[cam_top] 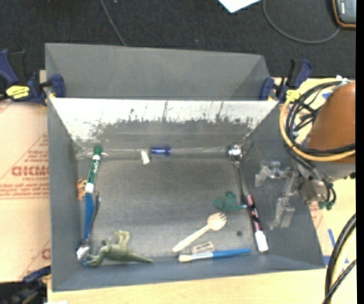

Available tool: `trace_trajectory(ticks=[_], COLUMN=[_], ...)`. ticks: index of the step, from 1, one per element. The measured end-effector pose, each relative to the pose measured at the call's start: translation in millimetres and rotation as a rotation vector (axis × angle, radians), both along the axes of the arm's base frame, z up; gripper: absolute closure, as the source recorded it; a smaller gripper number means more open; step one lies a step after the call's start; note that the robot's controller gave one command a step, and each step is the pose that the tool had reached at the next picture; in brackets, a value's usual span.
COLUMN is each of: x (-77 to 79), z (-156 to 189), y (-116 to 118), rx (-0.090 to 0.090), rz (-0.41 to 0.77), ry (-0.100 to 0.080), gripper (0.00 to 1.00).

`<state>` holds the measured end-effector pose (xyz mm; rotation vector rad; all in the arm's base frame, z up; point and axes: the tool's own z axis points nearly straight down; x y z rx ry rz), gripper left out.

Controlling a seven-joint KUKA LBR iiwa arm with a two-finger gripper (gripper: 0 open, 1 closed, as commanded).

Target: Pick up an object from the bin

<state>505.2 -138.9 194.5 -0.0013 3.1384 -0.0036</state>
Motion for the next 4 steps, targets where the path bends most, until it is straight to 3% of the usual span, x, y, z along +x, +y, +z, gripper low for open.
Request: trace_trajectory(ticks=[1, 2, 3, 4], x=[-5.9, 4.5, 12.7, 9.3], z=[-90, -50, -94, -124], y=[60, 92, 98, 80], rx=[-0.001, -0.002, 0.001, -0.007], rz=[0.306, 0.287, 0.329, 0.706], ry=[0.000, -0.008, 0.003, -0.008], gripper=[0.00, 0.00, 0.00, 0.00])
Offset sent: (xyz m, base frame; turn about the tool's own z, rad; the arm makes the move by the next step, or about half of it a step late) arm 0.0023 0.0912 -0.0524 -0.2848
